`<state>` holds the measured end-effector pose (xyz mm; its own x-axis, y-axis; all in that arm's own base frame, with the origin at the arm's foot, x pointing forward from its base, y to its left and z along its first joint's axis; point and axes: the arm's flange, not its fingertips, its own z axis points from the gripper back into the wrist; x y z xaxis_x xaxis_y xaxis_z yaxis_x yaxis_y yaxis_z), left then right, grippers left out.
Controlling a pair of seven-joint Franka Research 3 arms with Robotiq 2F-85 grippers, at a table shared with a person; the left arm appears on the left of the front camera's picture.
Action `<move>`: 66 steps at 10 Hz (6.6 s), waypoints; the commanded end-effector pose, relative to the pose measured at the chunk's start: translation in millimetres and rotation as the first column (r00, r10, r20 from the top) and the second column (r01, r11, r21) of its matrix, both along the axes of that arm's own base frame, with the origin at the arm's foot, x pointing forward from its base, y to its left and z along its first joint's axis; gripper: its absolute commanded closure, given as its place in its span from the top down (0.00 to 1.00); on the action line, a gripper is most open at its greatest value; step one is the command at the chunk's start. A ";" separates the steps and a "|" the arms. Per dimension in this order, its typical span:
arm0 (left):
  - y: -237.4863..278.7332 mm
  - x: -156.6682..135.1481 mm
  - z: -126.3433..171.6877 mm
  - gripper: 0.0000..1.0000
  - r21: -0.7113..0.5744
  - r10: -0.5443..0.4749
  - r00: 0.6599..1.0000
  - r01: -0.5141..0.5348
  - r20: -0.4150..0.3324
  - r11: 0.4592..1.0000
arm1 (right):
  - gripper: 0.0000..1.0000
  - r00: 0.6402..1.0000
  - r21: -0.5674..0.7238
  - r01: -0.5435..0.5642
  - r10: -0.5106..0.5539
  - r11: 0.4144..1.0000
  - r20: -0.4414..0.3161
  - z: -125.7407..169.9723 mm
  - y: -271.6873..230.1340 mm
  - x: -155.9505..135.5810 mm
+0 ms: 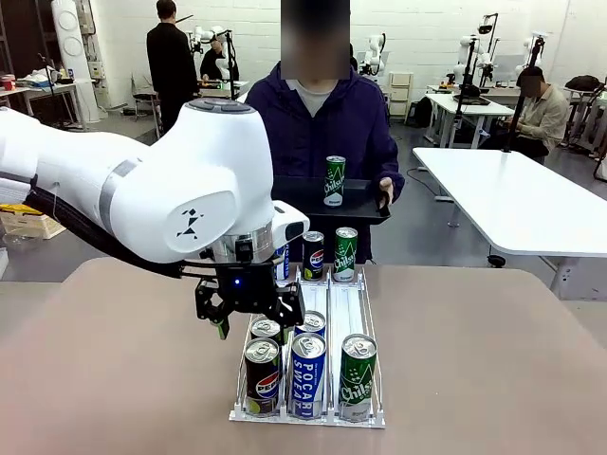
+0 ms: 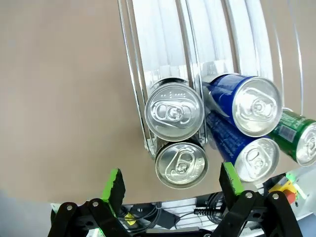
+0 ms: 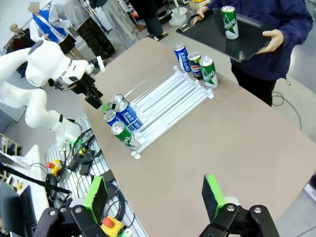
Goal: Retrieve and hand over the desired beverage to the person.
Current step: Pick up another can of the same type that the person held from the Automatic Can Dispenser.
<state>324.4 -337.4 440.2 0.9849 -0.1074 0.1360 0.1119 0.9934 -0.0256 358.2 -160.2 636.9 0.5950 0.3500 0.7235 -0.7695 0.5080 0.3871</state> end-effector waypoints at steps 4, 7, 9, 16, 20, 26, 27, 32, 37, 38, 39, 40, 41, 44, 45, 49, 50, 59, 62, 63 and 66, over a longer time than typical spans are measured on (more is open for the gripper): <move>-4.6 -2.0 -16.6 1.00 -0.024 0.010 0.998 -0.012 -0.058 1.000 | 1.00 1.000 0.029 -0.014 0.013 0.999 0.023 0.0 1.0 2.1; -6.2 -0.4 -17.7 1.00 -0.028 0.023 0.997 -0.025 -0.068 0.999 | 1.00 1.000 0.029 -0.014 0.013 0.999 0.023 0.0 1.0 2.1; -5.9 0.7 -19.4 1.00 -0.030 0.024 0.996 -0.027 -0.082 0.999 | 1.00 1.000 0.029 -0.014 0.013 0.999 0.023 0.0 1.0 2.1; -0.7 3.5 -22.0 1.00 -0.033 0.038 0.997 -0.040 -0.061 0.999 | 1.00 1.000 0.029 -0.014 0.013 0.999 0.023 0.0 1.0 2.1; 3.6 6.2 -27.0 1.00 -0.014 0.045 0.996 -0.046 -0.079 0.999 | 1.00 1.000 0.029 -0.014 0.013 0.999 0.023 0.0 1.0 2.1; 5.1 9.8 -35.8 1.00 -0.002 0.048 0.994 -0.049 -0.099 0.999 | 1.00 1.000 0.029 -0.014 0.013 0.999 0.023 0.0 1.0 2.1; 7.8 10.3 -37.1 1.00 -0.007 0.047 0.995 -0.048 -0.091 0.999 | 1.00 1.000 0.029 -0.014 0.013 0.999 0.023 0.0 1.0 2.1; 11.0 8.9 -37.0 0.00 -0.026 0.027 0.997 -0.029 -0.069 0.999 | 1.00 1.000 0.029 -0.014 0.013 0.999 0.023 0.0 1.0 2.1; 12.2 8.3 -38.1 0.00 -0.033 0.008 0.996 -0.011 -0.085 0.999 | 1.00 1.000 0.029 -0.014 0.013 0.999 0.023 0.0 1.0 2.1; 11.2 6.1 -35.3 0.00 -0.035 0.000 0.997 -0.003 -0.082 0.999 | 1.00 1.000 0.029 -0.014 0.013 0.999 0.023 0.0 1.0 2.1; 6.7 -1.7 -24.0 0.00 -0.031 -0.033 0.995 0.031 -0.089 0.999 | 1.00 1.000 0.029 -0.014 0.013 0.999 0.023 0.0 1.0 2.1; 3.2 -14.3 3.5 0.00 -0.032 -0.086 0.994 0.084 -0.069 0.996 | 1.00 1.000 0.029 -0.014 0.013 0.999 0.023 0.0 1.0 2.1; 3.2 -30.1 45.5 0.00 -0.019 -0.121 0.993 0.121 -0.018 0.993 | 1.00 1.000 0.029 -0.014 0.013 0.999 0.023 0.0 1.0 2.1; 2.6 -46.9 139.0 0.00 0.063 -0.177 0.984 0.179 -0.036 0.982 | 1.00 1.000 0.029 -0.014 0.013 0.999 0.023 0.0 1.0 2.1; -1.9 -46.8 170.6 0.00 0.071 -0.212 0.976 0.215 -0.037 0.974 | 1.00 1.000 0.029 -0.014 0.013 0.999 0.023 0.0 1.0 2.1; -17.9 23.5 258.3 0.00 0.064 -0.241 0.970 0.241 -0.014 0.968 | 1.00 1.000 0.029 -0.014 0.013 0.999 0.023 0.0 1.0 2.1; -27.2 52.0 272.0 0.00 0.042 -0.242 0.970 0.243 -0.021 0.969 | 1.00 1.000 0.029 -0.014 0.013 0.999 0.023 0.0 1.0 2.1; -90.6 93.2 263.0 0.00 -0.002 -0.237 0.971 0.237 0.035 0.971 | 1.00 1.000 0.029 -0.014 0.013 0.999 0.023 0.0 1.0 2.1; -90.6 93.2 263.0 0.00 -0.002 -0.237 0.971 0.237 0.035 0.971 | 1.00 1.000 0.029 -0.014 0.013 0.999 0.023 0.0 1.0 2.1; -90.6 93.2 263.0 0.00 -0.002 -0.237 0.971 0.237 0.035 0.971 | 1.00 1.000 0.029 -0.014 0.013 0.999 0.023 0.0 1.0 2.1; -90.6 93.2 263.0 0.00 -0.002 -0.237 0.971 0.237 0.035 0.971 | 1.00 1.000 0.029 -0.014 0.013 0.999 0.023 0.0 1.0 2.1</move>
